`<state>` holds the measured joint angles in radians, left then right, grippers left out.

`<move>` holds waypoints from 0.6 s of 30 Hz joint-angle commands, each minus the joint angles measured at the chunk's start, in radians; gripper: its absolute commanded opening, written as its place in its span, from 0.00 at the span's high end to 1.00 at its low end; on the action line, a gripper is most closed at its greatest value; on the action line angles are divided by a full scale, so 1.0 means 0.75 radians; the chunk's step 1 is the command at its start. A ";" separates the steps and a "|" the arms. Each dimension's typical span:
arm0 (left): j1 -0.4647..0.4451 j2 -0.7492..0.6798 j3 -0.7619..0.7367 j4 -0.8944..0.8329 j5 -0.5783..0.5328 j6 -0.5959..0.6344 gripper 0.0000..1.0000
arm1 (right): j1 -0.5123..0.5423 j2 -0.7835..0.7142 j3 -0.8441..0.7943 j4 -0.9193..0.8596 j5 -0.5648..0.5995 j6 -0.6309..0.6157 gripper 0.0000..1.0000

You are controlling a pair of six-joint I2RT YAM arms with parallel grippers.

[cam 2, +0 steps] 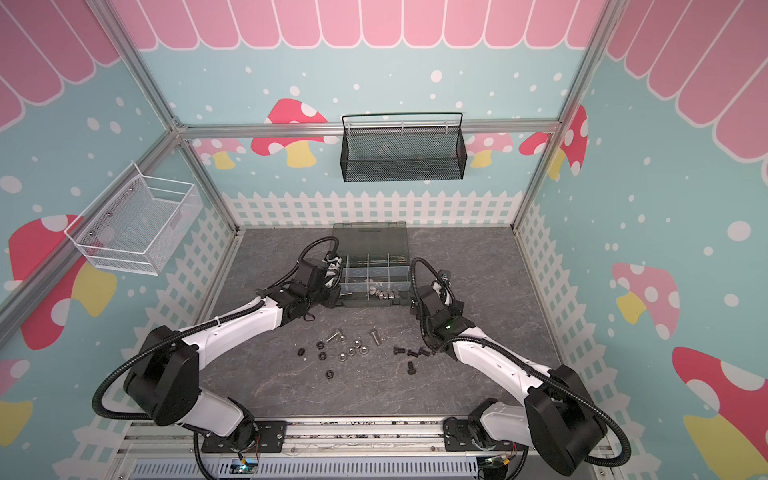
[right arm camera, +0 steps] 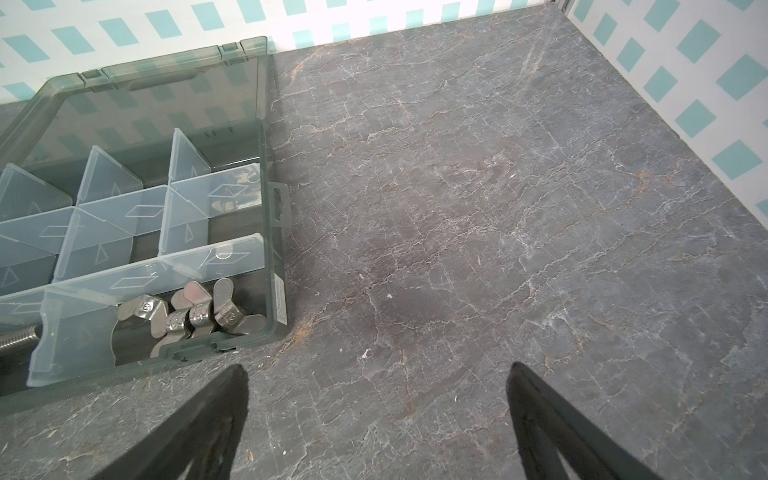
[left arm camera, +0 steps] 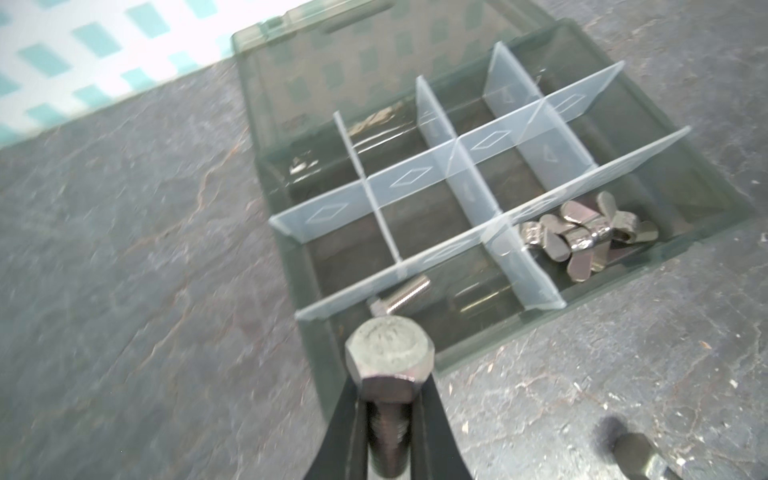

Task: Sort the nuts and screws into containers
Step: 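Carry the second bolt with the left gripper to the bolt compartment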

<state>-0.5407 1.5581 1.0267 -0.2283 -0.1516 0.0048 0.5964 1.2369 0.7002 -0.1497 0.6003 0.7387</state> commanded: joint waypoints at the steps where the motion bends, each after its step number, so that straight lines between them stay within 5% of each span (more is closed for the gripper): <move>1: -0.001 0.075 0.086 0.082 0.120 0.153 1.00 | -0.003 -0.009 0.036 -0.020 -0.003 0.035 0.02; 18: -0.003 0.348 0.261 -0.013 0.358 0.293 0.96 | -0.003 -0.021 0.025 -0.033 0.004 0.034 0.02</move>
<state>-0.5407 1.8084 1.1893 -0.2211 0.0837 0.1814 0.5964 1.2366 0.7025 -0.1505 0.5926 0.7422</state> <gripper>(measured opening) 0.128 0.982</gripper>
